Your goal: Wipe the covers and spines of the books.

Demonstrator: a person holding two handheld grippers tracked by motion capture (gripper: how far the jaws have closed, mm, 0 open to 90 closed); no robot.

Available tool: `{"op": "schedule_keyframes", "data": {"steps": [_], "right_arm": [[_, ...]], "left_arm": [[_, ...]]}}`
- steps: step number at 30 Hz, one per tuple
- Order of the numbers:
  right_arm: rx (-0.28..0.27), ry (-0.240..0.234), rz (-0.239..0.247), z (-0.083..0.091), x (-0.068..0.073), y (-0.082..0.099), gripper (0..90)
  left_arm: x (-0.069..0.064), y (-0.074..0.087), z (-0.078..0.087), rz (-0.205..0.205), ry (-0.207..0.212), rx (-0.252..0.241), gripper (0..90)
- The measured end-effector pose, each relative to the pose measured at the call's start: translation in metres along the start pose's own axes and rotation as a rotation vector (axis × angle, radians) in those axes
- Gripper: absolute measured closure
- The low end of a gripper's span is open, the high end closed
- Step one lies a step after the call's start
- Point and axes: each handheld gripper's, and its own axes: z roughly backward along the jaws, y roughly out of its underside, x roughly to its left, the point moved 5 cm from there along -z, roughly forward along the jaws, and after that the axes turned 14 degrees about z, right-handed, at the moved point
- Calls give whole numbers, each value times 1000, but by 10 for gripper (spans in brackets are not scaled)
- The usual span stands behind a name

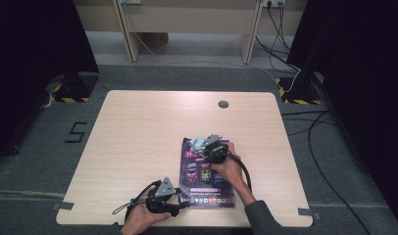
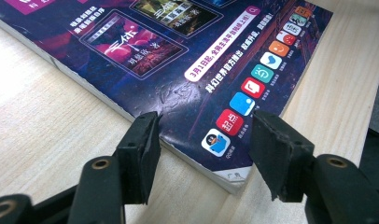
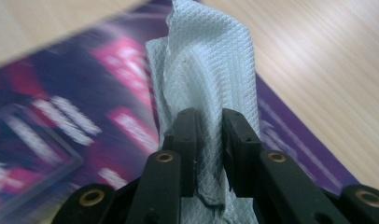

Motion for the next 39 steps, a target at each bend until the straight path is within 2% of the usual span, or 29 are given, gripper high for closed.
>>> {"op": "schedule_keyframes", "data": {"steps": [2,5,7,10,13,17,19,21,23,27,31,35,39], "right_arm": [[-20,-37,33,-1,14,-12,769],[-46,-85,45,-2,27,-21,765],[-50,-89,58,-2,32,-24,766],[-56,-100,36,-2,32,-23,764],[-64,-114,27,-1,29,-21,764],[-41,-92,17,1,19,-12,763],[-17,-72,-5,4,7,-2,763],[-2,-45,-36,6,-4,9,763],[19,-8,-73,9,-19,23,763],[31,34,-138,14,-39,44,763],[43,50,-139,15,-43,47,763],[48,59,-133,15,-41,46,767],[46,39,-129,16,-34,43,768]], "left_arm": [[1,1,0,4,6,-7,422],[1,1,0,7,7,-10,421],[0,1,0,14,5,-19,418],[1,2,0,17,4,-25,415],[2,2,0,25,2,-26,398],[0,2,1,-8,-8,-31,399],[0,3,2,0,-7,-33,390],[-2,4,4,-8,-4,-13,359],[-4,7,4,-41,-7,9,338],[-9,8,2,-68,-25,11,326],[-7,8,3,-61,-34,6,380],[-6,8,1,-65,-38,24,385],[-6,7,0,-77,-44,27,386]]}}
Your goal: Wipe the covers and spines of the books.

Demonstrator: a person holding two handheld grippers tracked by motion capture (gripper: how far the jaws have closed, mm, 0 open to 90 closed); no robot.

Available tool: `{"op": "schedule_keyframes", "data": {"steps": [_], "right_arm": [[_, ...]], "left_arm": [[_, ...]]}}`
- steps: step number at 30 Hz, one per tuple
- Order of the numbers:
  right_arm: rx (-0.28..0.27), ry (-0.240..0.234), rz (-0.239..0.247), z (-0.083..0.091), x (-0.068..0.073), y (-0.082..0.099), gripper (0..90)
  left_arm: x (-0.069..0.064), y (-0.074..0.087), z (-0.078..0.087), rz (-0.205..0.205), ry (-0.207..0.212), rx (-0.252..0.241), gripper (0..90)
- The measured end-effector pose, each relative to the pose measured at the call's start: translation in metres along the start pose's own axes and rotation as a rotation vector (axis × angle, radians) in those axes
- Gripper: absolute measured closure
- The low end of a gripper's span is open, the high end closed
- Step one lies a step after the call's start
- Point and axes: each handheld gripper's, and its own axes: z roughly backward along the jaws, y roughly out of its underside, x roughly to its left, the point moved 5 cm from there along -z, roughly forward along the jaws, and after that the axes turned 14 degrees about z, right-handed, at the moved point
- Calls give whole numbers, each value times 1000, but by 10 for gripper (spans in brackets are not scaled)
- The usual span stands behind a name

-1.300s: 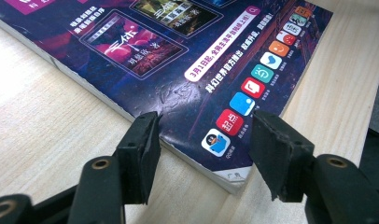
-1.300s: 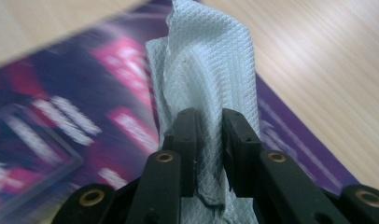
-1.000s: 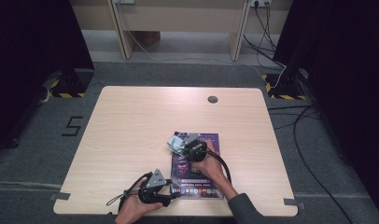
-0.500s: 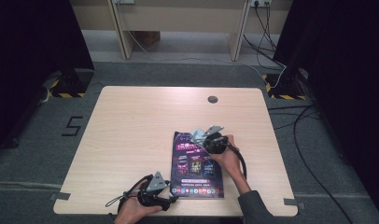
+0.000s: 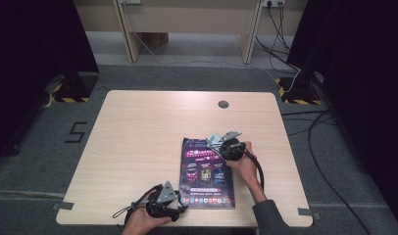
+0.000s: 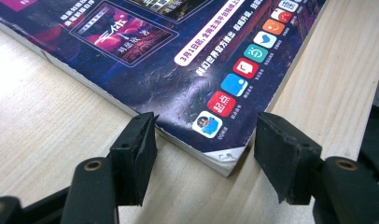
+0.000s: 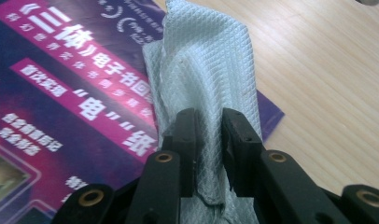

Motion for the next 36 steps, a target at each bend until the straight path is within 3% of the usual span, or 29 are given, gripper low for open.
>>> {"op": "schedule_keyframes", "data": {"steps": [8,15,19,21,25,29,31,36], "right_arm": [[-33,-55,24,-2,22,-15,764],[-71,-132,103,-2,59,-36,760],[-78,-165,172,2,81,-45,763],[-78,-168,189,3,86,-46,764],[-91,-186,174,2,84,-45,766],[-60,-159,177,5,73,-37,765],[-48,-135,141,6,60,-28,766],[-9,-43,12,11,15,5,768]], "left_arm": [[1,-8,-9,24,-13,-22,388],[2,-8,-9,26,-12,-30,389],[3,-8,-6,61,1,-36,374],[3,-7,-2,70,12,-32,351],[10,-7,8,79,8,-35,295],[29,-6,19,119,-52,-50,262],[39,-5,23,151,-74,-50,248],[53,2,28,181,-103,-8,230]]}}
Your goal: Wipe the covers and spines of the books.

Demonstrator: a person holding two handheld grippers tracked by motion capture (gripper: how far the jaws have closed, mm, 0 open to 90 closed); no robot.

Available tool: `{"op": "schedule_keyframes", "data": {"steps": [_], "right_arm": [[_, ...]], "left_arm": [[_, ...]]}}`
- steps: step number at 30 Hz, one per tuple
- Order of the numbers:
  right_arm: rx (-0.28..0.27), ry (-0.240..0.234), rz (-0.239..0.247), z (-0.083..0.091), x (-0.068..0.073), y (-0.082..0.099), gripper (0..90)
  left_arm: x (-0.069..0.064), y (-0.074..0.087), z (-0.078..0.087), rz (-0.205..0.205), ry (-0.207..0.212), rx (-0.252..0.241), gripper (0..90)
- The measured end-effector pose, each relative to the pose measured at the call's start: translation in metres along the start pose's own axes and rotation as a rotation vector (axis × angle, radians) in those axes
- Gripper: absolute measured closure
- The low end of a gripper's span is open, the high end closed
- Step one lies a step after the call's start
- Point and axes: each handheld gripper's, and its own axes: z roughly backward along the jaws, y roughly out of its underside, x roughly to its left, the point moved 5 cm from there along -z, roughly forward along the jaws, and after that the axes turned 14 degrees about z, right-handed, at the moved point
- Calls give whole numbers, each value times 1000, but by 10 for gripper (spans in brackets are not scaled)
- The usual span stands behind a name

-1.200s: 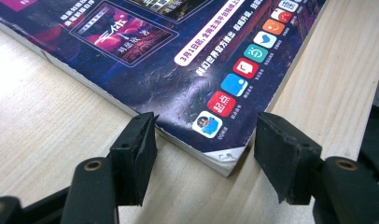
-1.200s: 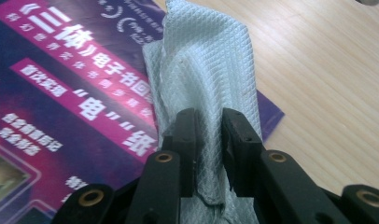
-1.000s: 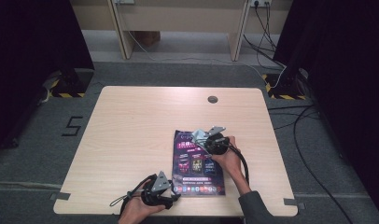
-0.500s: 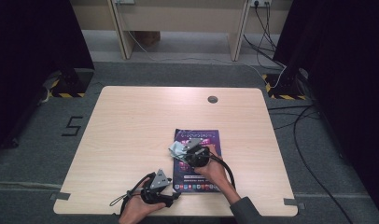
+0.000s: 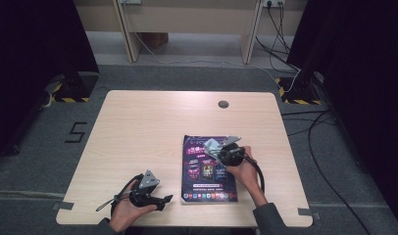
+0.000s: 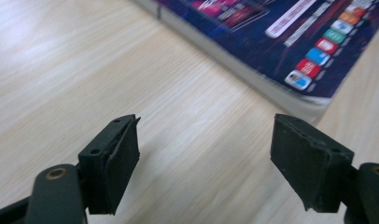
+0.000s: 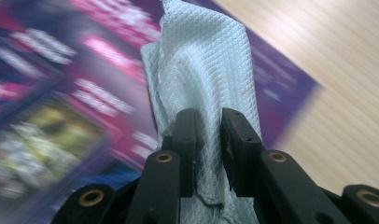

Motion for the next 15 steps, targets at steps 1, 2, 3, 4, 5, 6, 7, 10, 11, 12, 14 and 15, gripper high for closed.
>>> {"op": "schedule_keyframes", "data": {"steps": [1,2,3,4,5,6,7,10,11,12,14,15], "right_arm": [[6,16,-19,2,-7,6,769],[13,31,-42,4,-15,13,771],[13,35,-57,5,-19,16,771],[10,38,-69,6,-23,20,771],[-1,31,-90,7,-25,23,771],[-1,31,-99,7,-26,24,771],[1,33,-97,8,-26,25,773],[18,51,-68,8,-23,22,777],[21,47,-60,8,-20,21,776],[19,41,-55,8,-18,20,774],[19,39,-21,9,-9,16,768],[15,27,-14,9,-5,14,767]], "left_arm": [[2,2,1,7,-5,5,228],[4,2,2,7,-9,9,225],[5,3,2,8,-7,13,224],[7,3,3,5,-10,11,224],[8,2,4,7,-17,9,223],[9,3,4,5,-25,9,219],[10,3,4,2,-32,12,217],[12,5,2,-11,-46,35,217],[12,6,1,-13,-49,38,217],[12,7,1,-15,-54,38,217],[12,7,1,-29,-61,45,217],[12,6,0,-29,-62,46,217]]}}
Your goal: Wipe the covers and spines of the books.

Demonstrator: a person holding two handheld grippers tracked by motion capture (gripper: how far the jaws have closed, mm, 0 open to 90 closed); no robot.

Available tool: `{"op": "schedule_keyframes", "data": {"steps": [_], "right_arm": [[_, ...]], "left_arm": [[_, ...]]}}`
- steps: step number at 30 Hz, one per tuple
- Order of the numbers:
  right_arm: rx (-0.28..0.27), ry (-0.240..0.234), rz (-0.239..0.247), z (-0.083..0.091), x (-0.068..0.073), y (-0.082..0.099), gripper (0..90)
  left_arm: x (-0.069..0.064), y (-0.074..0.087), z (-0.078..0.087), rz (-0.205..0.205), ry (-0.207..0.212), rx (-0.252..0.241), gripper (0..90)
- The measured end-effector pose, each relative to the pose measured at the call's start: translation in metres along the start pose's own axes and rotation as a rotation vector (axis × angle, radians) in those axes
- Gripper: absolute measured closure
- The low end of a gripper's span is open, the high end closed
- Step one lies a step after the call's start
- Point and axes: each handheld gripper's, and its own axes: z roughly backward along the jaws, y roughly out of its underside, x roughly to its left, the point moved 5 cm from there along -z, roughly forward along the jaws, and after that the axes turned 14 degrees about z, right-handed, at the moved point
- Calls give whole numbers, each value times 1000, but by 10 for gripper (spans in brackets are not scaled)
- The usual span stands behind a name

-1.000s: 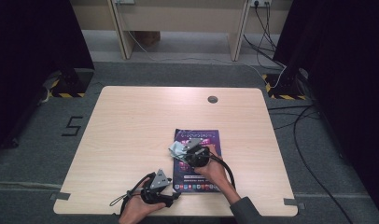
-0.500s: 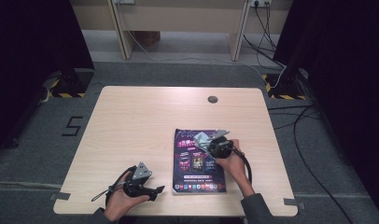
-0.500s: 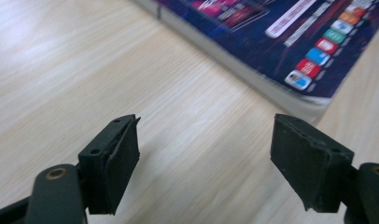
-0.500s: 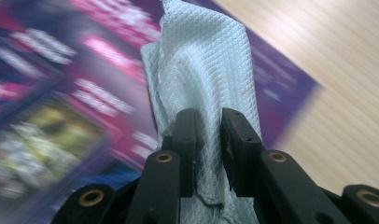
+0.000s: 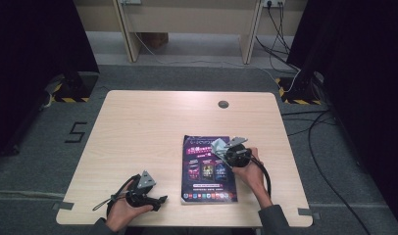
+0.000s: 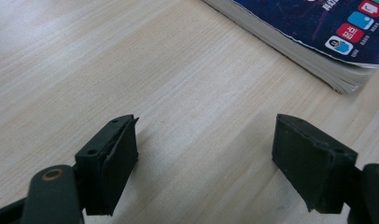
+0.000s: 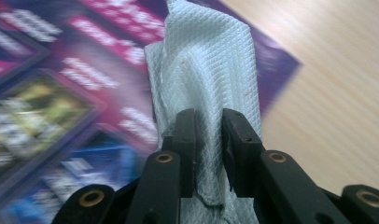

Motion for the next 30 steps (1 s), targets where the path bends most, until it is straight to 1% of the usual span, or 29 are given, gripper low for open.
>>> {"op": "schedule_keyframes", "data": {"steps": [2,5,8,10,13,14,15,16,17,18,21,22,24,26,27,28,30], "right_arm": [[-15,-30,11,1,12,-5,768],[-36,-74,43,1,30,-15,766],[-60,-116,82,1,52,-26,764],[-78,-144,104,1,63,-33,762],[-90,-177,131,1,81,-42,762],[-99,-185,145,1,84,-43,762],[-101,-194,134,1,89,-45,761],[-102,-198,152,2,92,-47,762],[-105,-204,157,2,94,-47,762],[-109,-205,164,2,94,-48,762],[-107,-216,150,2,92,-47,771],[-108,-210,152,1,89,-46,771],[-90,-186,148,2,82,-42,771],[-80,-160,130,2,71,-36,771],[-80,-160,130,2,71,-36,771],[-56,-126,97,3,54,-25,771],[-52,-108,69,4,43,-18,771]], "left_arm": [[1,0,0,7,-4,-5,214],[3,0,1,11,-11,-2,213],[3,0,0,11,-12,-5,201],[3,1,0,10,-11,-8,199],[3,0,-1,13,-12,-7,186],[3,0,-1,16,-13,-11,186],[3,1,-1,15,-12,-13,186],[3,0,-1,15,-13,-9,186],[3,0,-1,14,-13,-6,184],[3,0,-1,15,-13,-8,183],[3,1,0,17,-14,-12,182],[3,1,0,15,-13,-8,182],[3,1,-1,15,-15,-9,181],[3,1,0,16,-13,-13,181],[3,1,0,16,-13,-13,180],[3,1,-1,10,-12,-5,178],[3,1,-1,11,-11,-8,174]]}}
